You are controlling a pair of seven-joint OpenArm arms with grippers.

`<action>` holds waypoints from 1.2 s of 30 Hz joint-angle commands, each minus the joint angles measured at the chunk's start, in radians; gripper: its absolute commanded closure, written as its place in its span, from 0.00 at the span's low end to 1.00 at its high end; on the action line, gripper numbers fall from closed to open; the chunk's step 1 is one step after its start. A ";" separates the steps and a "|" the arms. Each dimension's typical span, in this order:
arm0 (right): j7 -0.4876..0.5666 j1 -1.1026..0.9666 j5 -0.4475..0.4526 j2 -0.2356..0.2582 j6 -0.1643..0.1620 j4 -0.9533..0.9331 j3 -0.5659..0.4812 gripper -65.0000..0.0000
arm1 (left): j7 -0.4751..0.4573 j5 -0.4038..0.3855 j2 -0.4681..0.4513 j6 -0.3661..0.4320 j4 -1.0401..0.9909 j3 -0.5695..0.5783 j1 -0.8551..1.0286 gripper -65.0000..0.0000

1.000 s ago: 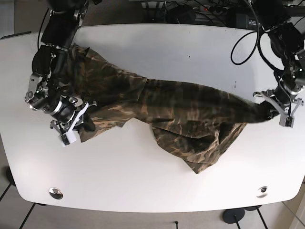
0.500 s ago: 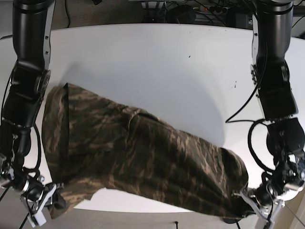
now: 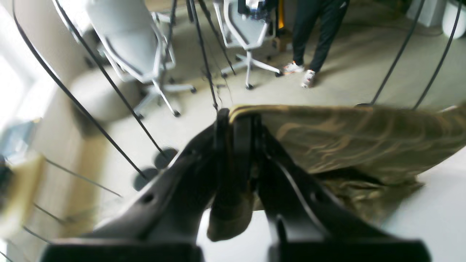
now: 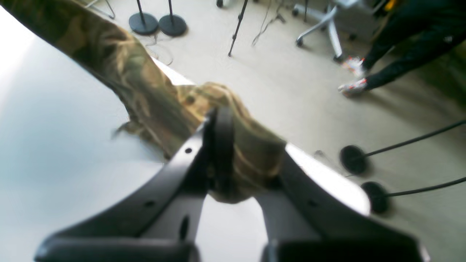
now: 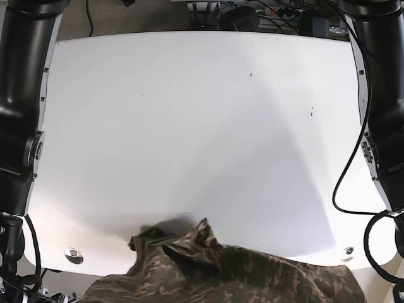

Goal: Fold the T-shirt properly
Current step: 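Lift the shirt with both grippers and fling it flat, then hold the shirt edge with both grippers and pull it taut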

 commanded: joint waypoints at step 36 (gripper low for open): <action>-0.159 -1.737 0.471 -0.205 -0.002 0.996 0.812 0.07 | -0.003 -0.009 0.068 0.000 0.762 -0.530 1.642 1.00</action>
